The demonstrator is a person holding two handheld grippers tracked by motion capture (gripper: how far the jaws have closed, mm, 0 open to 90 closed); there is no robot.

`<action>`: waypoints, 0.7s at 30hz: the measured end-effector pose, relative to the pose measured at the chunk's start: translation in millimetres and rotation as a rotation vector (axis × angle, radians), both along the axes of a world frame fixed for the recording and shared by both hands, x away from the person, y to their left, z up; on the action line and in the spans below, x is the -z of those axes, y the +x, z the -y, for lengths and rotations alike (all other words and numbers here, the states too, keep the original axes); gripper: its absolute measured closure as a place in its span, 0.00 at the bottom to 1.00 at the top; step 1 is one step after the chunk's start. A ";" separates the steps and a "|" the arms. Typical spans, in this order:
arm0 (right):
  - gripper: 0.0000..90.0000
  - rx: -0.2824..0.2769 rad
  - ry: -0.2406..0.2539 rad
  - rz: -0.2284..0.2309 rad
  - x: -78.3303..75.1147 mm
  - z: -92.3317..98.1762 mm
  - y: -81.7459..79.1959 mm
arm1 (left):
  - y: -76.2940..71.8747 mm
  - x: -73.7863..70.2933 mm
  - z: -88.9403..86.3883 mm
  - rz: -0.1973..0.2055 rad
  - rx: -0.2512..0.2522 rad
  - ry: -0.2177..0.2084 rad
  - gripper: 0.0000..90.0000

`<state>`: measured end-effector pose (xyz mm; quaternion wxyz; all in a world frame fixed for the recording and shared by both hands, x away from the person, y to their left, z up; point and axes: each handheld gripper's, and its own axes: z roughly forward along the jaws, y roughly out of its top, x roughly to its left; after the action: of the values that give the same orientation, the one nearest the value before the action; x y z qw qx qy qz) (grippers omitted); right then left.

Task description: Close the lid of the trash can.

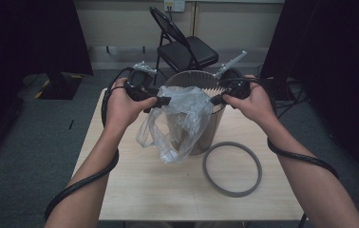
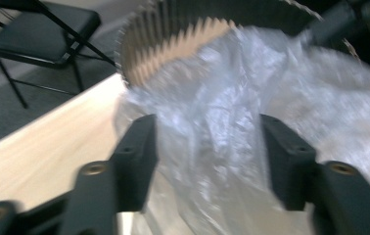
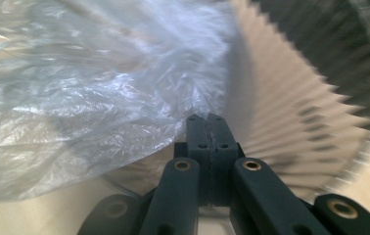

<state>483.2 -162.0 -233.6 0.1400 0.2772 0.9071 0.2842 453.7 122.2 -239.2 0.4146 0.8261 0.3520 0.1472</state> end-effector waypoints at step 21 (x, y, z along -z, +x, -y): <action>0.51 0.084 0.076 0.065 -18.8 33.8 -11.6 | -9.3 -6.7 37.9 -0.074 0.049 0.059 0.86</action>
<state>471.6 -195.8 -214.8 0.1707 0.3106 0.8782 0.3212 444.4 84.3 -232.5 0.3804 0.8512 0.3423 0.1166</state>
